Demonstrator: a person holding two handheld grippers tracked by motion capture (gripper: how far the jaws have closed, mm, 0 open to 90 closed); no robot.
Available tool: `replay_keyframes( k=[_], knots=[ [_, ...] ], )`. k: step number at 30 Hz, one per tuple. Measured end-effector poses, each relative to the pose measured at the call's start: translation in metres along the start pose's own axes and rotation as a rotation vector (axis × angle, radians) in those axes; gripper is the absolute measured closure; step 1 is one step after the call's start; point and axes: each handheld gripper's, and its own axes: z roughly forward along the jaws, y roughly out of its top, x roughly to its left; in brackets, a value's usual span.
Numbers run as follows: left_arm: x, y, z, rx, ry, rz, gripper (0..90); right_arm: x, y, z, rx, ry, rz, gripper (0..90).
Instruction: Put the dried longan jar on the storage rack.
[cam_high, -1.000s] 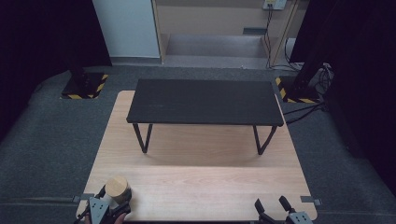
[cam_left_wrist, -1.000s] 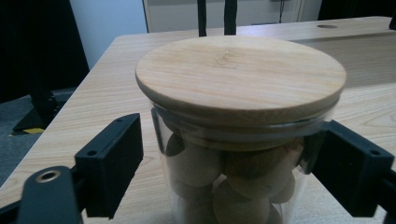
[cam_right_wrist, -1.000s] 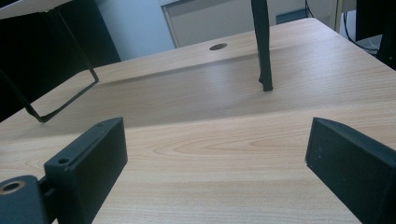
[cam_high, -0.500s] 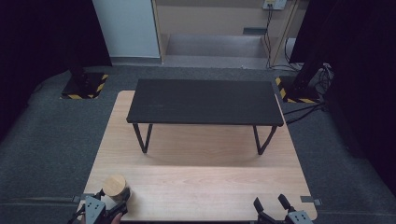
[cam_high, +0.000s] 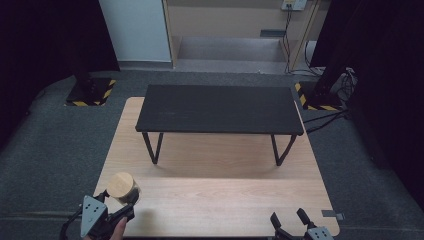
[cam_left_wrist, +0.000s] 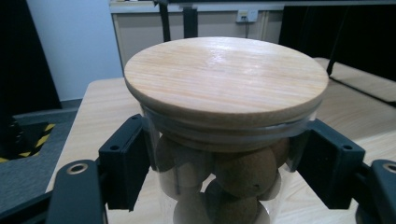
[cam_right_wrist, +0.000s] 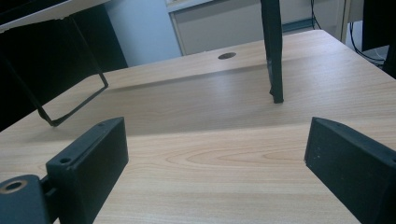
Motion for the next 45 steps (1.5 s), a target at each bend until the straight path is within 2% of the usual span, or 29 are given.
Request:
replay_keyframes(
  k=[3, 5, 7, 8, 12, 14, 15, 28, 32, 38, 45],
  knots=[
    [-0.001, 0.017, 0.003, -0.001, -0.015, 0.014, 24.4, -0.001, -0.001, 0.000, -0.001, 0.002, 0.000, 6.3],
    [0.000, 0.021, 0.003, -0.006, -0.022, 0.013, 24.4, -0.001, -0.001, 0.000, -0.001, 0.002, 0.002, 6.3],
    [0.000, 0.034, 0.005, -0.016, -0.030, 0.029, 24.3, -0.001, -0.001, 0.000, -0.001, 0.003, 0.002, 6.3],
    [0.000, 0.034, 0.005, -0.016, -0.030, 0.029, 24.4, -0.001, -0.001, 0.000, -0.001, 0.003, 0.002, 6.3],
    [0.004, 0.054, 0.009, -0.022, -0.044, 0.025, 24.4, -0.001, 0.000, -0.002, -0.005, 0.004, 0.003, 6.4],
    [0.006, 0.057, 0.010, -0.022, -0.049, 0.022, 24.4, -0.002, 0.000, -0.002, -0.006, 0.005, 0.003, 6.7],
    [0.008, 0.065, 0.013, -0.020, -0.054, 0.017, 24.3, -0.002, 0.000, -0.003, -0.006, 0.005, 0.002, 6.7],
    [0.010, 0.094, 0.030, -0.038, -0.055, 0.004, 24.4, -0.003, 0.001, -0.004, -0.011, 0.004, 0.004, 6.7],
    [0.008, 0.106, 0.039, -0.025, -0.059, 0.012, 24.4, -0.004, 0.003, -0.003, -0.012, 0.004, 0.001, 6.8],
    [0.002, 0.125, 0.054, -0.020, -0.062, 0.048, 24.4, -0.004, 0.005, -0.001, -0.015, 0.008, 0.000, 6.8],
    [0.000, 0.141, 0.069, -0.036, -0.076, 0.061, 24.4, -0.005, 0.007, -0.001, -0.017, 0.008, -0.003, 6.8]
  ],
)
